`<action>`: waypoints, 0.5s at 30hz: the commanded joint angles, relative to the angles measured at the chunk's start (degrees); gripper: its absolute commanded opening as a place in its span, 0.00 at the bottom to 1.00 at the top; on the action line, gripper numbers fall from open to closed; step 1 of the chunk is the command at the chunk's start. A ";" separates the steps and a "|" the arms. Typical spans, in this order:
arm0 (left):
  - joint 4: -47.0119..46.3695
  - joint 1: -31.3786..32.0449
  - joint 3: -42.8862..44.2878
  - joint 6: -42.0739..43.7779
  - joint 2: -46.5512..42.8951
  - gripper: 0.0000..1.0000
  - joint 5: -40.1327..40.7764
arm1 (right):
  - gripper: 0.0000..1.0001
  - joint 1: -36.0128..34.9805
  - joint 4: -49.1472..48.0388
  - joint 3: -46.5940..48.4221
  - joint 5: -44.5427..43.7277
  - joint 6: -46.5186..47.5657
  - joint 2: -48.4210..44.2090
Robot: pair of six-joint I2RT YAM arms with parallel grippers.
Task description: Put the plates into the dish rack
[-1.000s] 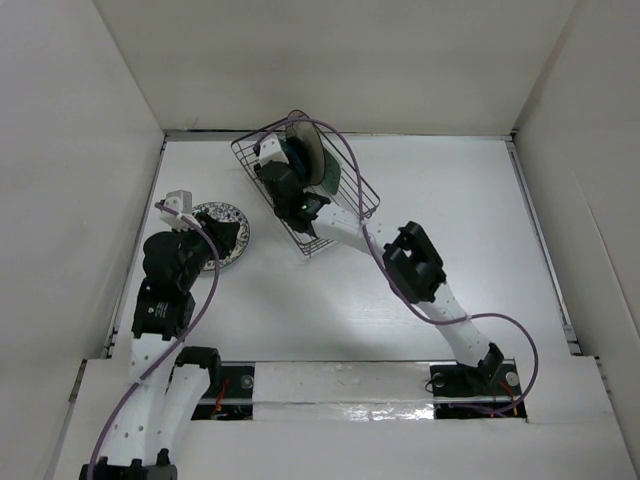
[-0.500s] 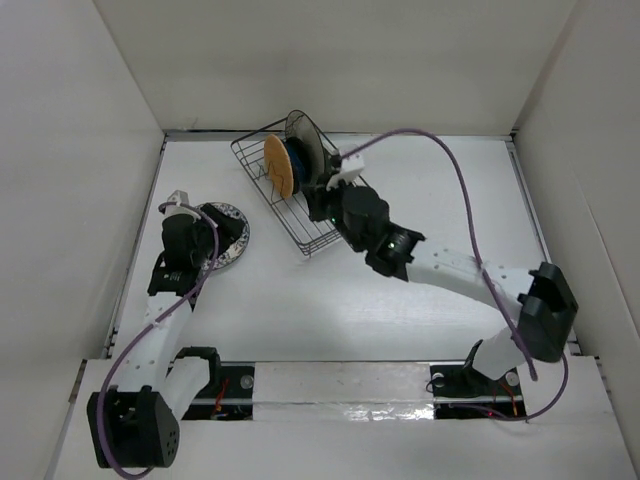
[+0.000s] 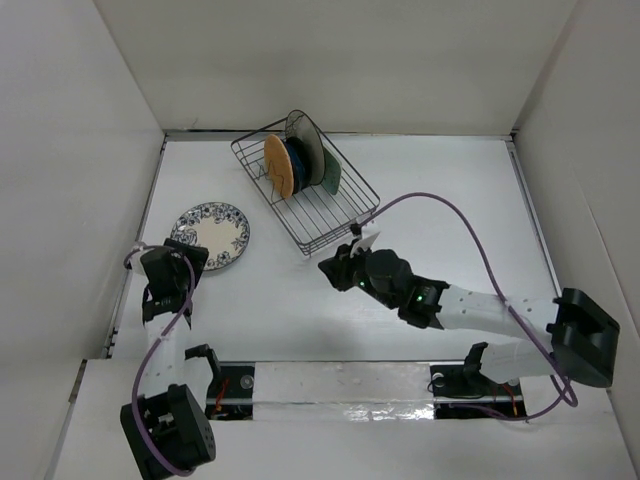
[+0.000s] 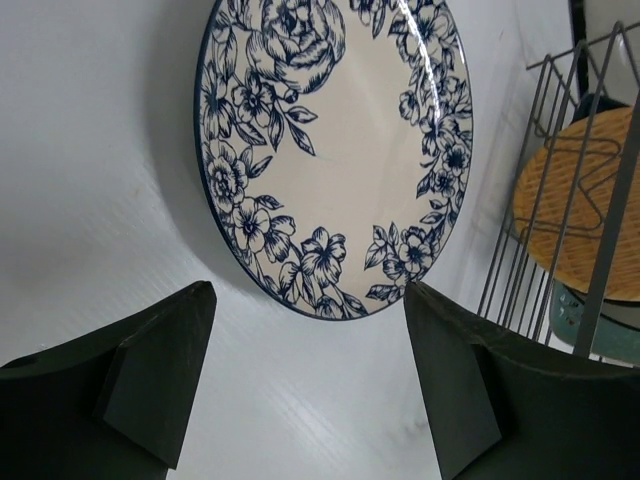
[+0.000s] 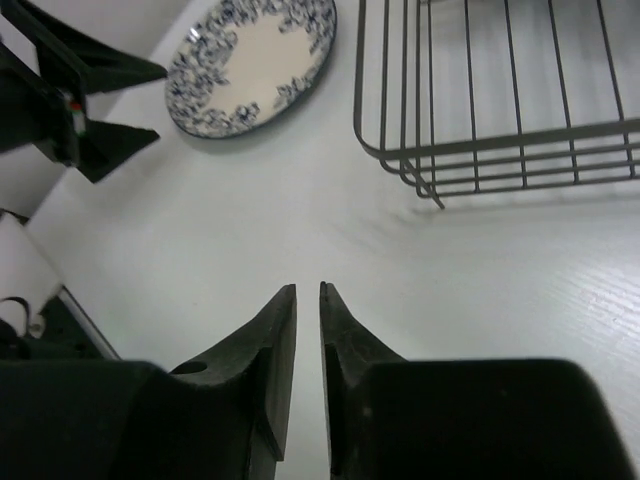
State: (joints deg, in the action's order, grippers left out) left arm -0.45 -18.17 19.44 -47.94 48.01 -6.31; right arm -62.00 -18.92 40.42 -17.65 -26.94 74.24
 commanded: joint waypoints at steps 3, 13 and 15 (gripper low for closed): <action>0.19 -0.63 -2.21 -1.62 -2.75 0.72 5.07 | 0.27 -0.58 -3.67 -0.87 -1.60 0.13 -5.94; -15.97 -0.63 -4.68 -7.69 14.21 0.60 -0.81 | 0.28 0.03 -3.06 -2.90 -0.81 0.31 -9.46; -18.88 -0.63 -4.50 -8.92 16.23 0.56 -1.07 | 0.27 0.65 -3.40 -3.24 -0.37 0.22 -9.81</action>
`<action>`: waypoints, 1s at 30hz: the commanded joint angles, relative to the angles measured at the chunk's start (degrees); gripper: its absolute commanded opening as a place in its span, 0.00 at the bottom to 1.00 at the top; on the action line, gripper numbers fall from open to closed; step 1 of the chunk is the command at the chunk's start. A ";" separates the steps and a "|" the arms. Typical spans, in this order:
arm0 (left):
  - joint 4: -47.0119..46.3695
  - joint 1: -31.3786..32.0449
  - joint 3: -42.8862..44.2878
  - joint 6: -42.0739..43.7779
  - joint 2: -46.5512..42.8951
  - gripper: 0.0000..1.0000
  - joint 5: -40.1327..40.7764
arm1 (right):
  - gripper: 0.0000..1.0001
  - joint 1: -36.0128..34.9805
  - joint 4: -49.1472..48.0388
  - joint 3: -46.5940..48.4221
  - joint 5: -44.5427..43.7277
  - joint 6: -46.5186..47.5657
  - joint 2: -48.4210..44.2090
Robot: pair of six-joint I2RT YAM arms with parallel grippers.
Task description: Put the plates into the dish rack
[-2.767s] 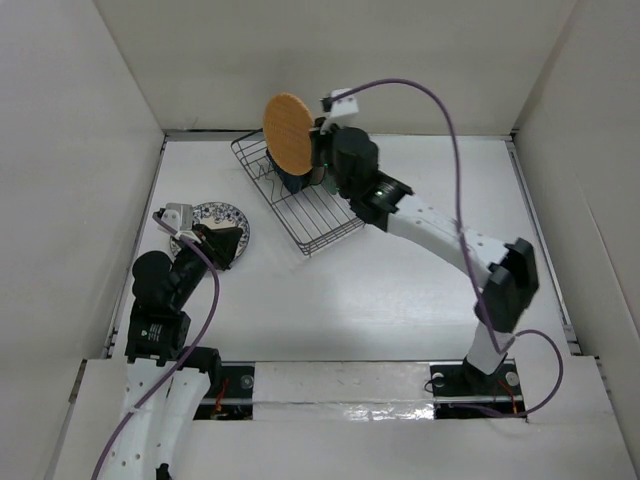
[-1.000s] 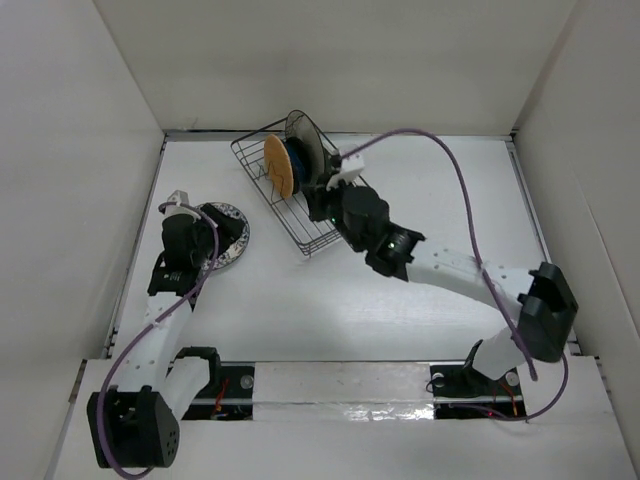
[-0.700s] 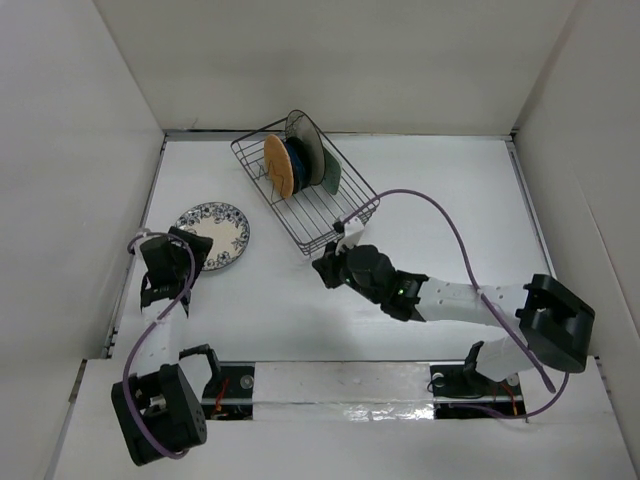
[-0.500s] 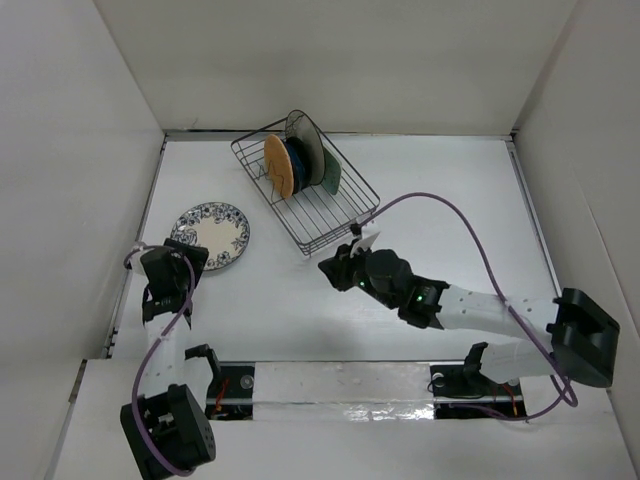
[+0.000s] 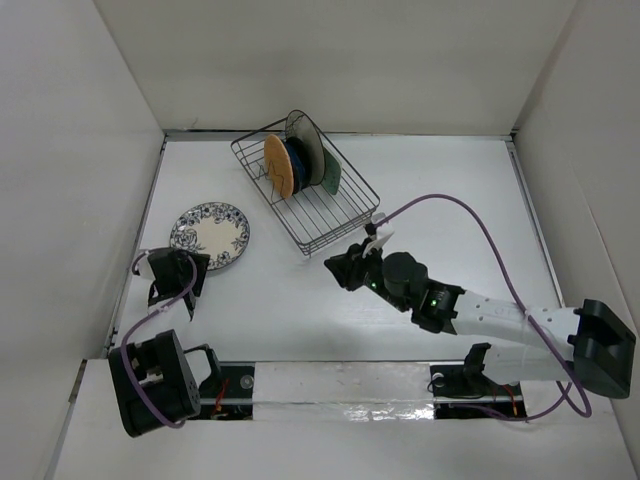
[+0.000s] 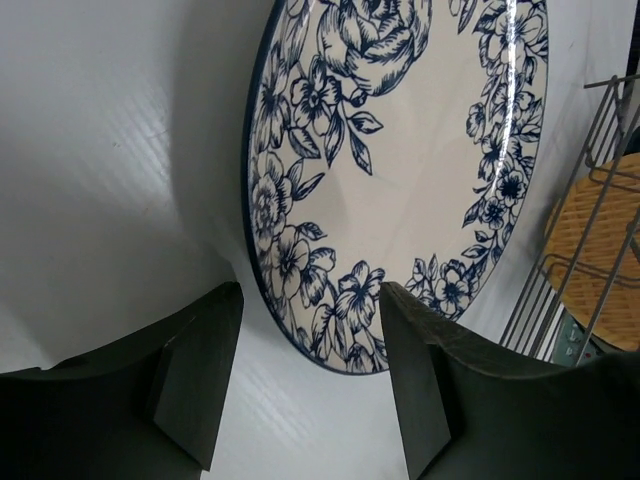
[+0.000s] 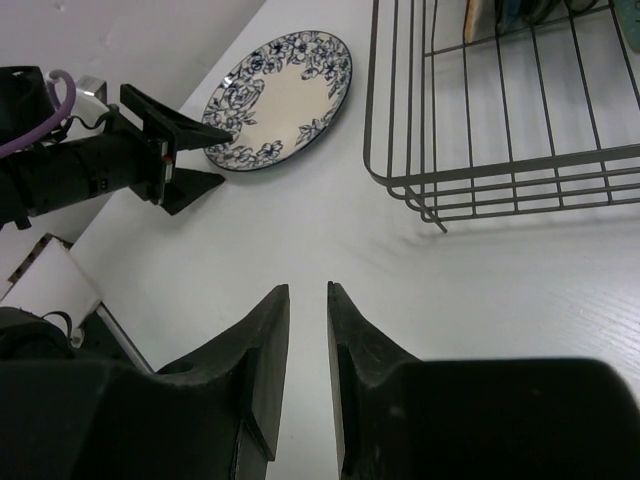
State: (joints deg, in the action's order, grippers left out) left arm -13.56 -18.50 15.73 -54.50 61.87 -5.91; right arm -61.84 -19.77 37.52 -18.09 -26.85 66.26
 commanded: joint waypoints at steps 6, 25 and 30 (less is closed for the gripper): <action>-12.96 -0.31 -1.84 -4.56 5.63 0.52 -1.91 | 0.28 2.34 -1.94 -1.04 -0.72 -1.53 -2.36; -32.85 -0.31 -13.87 -10.00 -8.14 0.00 -3.84 | 0.76 2.87 3.24 4.40 -2.92 -0.75 -0.96; -21.26 -0.31 -10.64 -8.96 -23.59 0.00 -5.86 | 0.83 2.87 3.94 9.58 0.68 1.01 1.40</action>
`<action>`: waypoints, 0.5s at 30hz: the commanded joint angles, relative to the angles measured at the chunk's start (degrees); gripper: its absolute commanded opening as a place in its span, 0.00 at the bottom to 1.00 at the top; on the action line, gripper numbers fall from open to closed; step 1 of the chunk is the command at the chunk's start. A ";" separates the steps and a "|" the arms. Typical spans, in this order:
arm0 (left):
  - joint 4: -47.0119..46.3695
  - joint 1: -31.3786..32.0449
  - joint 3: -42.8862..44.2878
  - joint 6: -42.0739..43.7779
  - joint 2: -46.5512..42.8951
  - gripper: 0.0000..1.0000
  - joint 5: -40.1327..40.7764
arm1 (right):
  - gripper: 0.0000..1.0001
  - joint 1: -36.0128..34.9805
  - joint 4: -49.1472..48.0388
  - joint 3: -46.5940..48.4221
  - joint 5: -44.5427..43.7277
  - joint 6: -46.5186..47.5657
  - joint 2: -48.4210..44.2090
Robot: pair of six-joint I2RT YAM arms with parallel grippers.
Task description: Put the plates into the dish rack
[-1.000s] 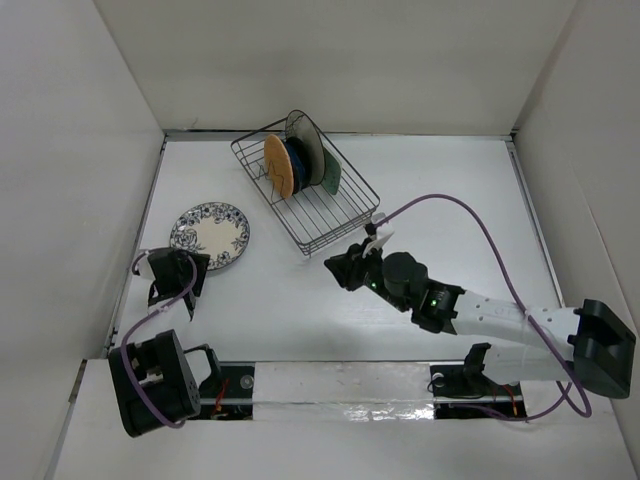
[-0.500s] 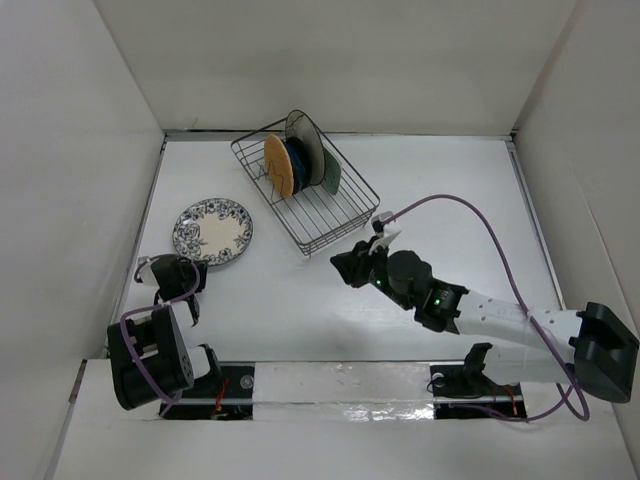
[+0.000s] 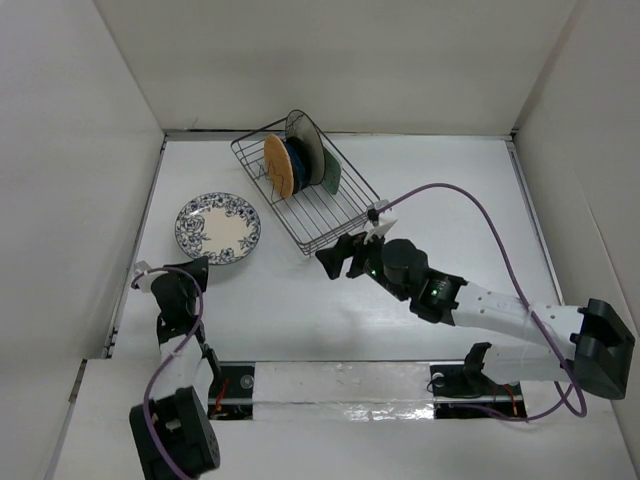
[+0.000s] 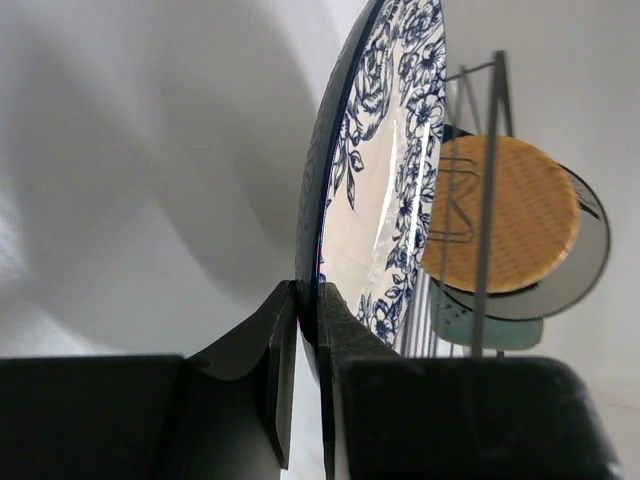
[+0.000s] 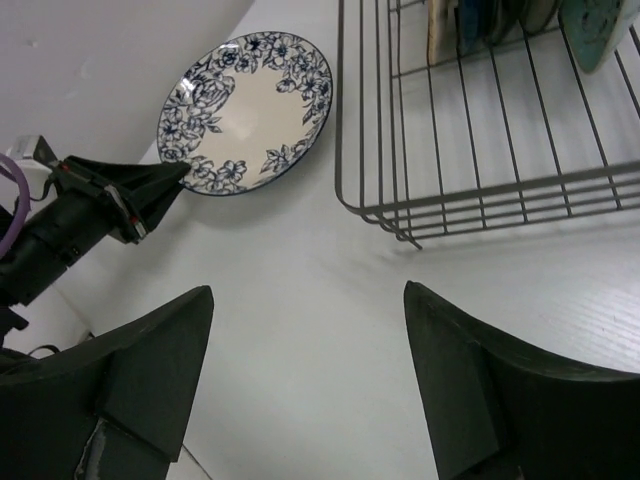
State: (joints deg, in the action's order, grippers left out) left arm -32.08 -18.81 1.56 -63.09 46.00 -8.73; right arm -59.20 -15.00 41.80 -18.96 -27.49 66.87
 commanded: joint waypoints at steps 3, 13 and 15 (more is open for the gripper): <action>2.79 0.00 6.87 2.00 -13.54 0.00 -5.23 | 0.99 0.75 -0.20 9.87 1.91 2.17 4.66; 5.62 0.00 13.37 2.44 -18.66 0.00 -23.68 | 1.00 9.88 3.47 25.51 11.31 4.80 21.62; 5.44 0.00 14.86 3.23 -18.32 0.00 -26.93 | 1.00 12.95 3.93 29.55 11.84 6.38 25.13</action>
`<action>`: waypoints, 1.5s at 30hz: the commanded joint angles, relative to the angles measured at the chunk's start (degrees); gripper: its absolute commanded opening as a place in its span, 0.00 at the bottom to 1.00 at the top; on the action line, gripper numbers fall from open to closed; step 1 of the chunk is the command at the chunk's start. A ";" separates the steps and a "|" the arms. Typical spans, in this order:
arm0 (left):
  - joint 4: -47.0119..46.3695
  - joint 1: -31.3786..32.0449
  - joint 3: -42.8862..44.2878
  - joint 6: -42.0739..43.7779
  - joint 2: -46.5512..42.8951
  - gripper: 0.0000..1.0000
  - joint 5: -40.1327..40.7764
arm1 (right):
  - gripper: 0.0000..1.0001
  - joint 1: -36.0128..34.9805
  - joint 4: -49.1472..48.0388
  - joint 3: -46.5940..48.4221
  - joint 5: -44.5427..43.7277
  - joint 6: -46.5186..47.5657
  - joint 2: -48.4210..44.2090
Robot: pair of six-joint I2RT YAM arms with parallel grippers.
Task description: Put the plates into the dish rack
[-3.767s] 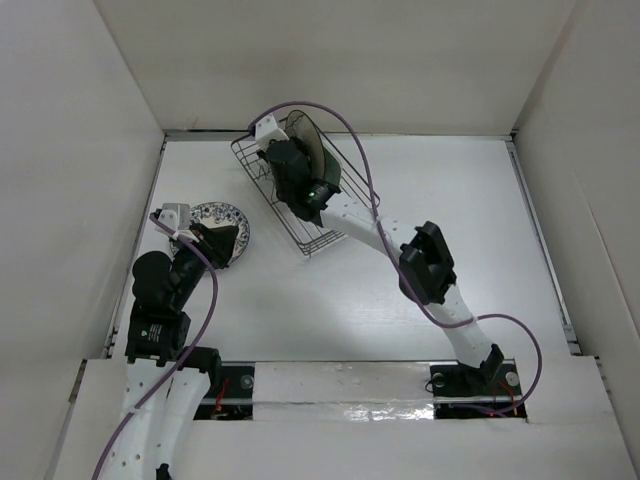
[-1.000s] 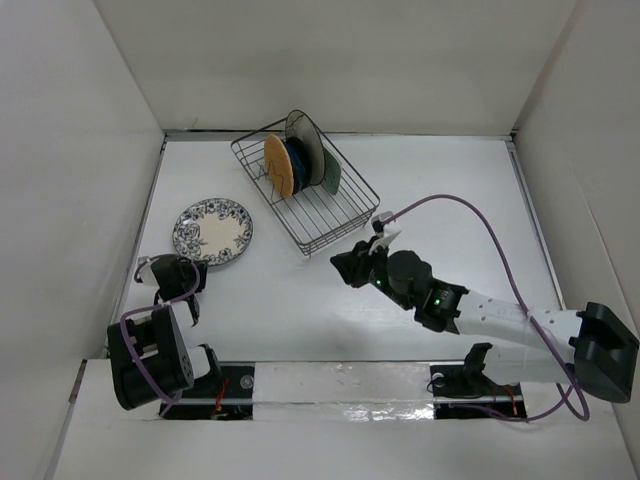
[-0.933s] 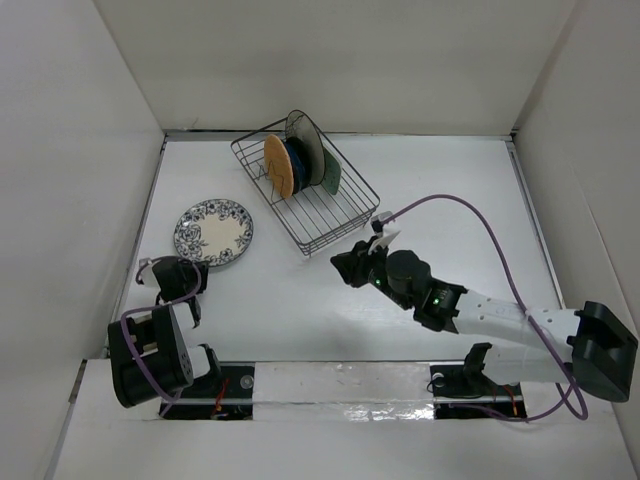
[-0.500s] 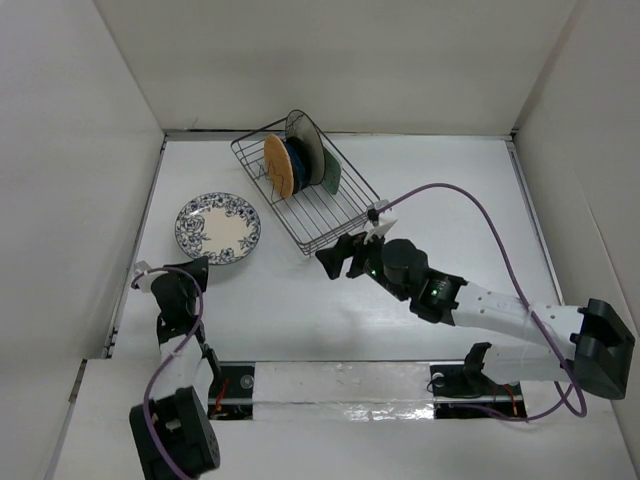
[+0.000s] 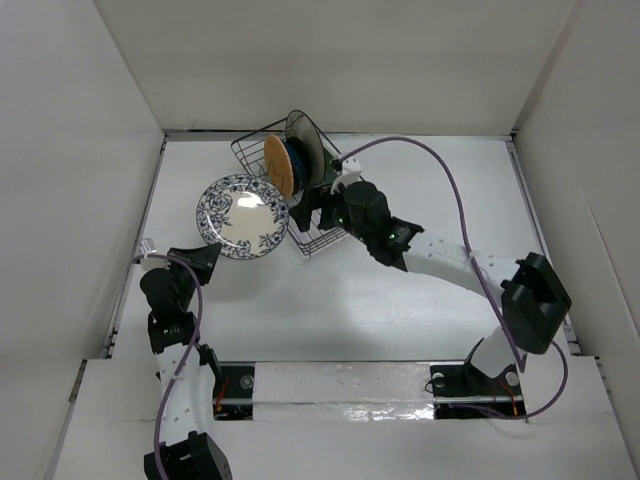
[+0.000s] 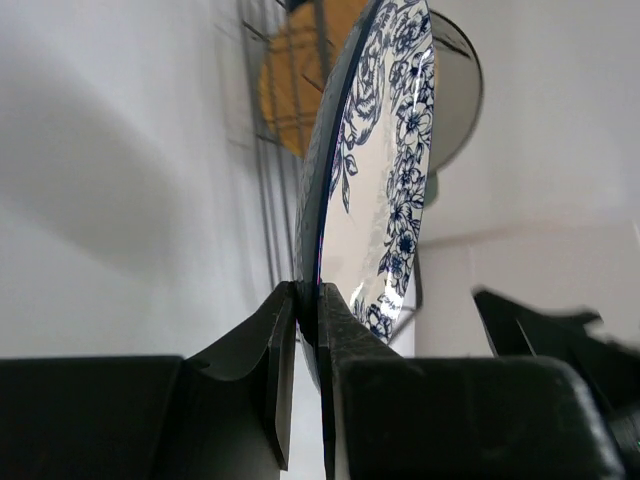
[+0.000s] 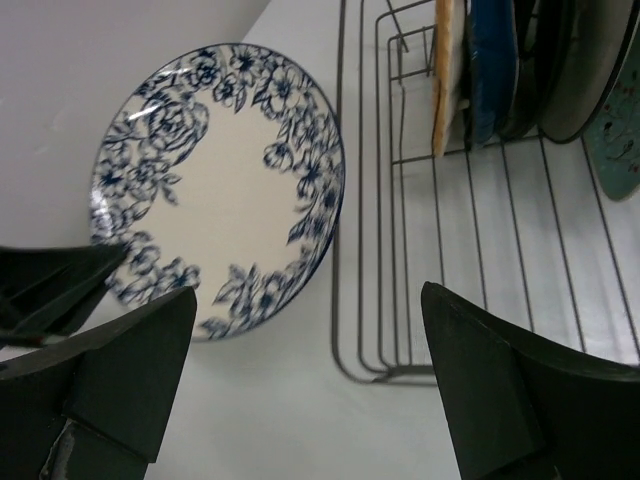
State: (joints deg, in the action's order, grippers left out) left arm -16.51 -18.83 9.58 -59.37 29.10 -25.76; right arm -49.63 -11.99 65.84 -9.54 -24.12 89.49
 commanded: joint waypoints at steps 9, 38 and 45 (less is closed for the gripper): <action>-21.17 0.02 10.10 -2.32 6.04 0.00 -23.79 | 1.00 8.58 5.57 16.95 21.11 3.99 13.07; -2.92 5.99 19.85 16.82 8.16 0.68 -18.90 | 0.00 11.39 -6.48 12.37 12.81 -4.54 1.74; 5.17 10.56 22.41 24.48 7.64 0.98 -12.30 | 0.00 10.87 -1.38 23.26 -7.24 6.18 2.43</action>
State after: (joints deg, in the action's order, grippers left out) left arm -13.34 -9.58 29.12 -39.94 37.52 -40.93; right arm -39.13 -7.94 80.34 -5.06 -23.16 93.86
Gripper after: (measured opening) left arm 0.967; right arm 0.229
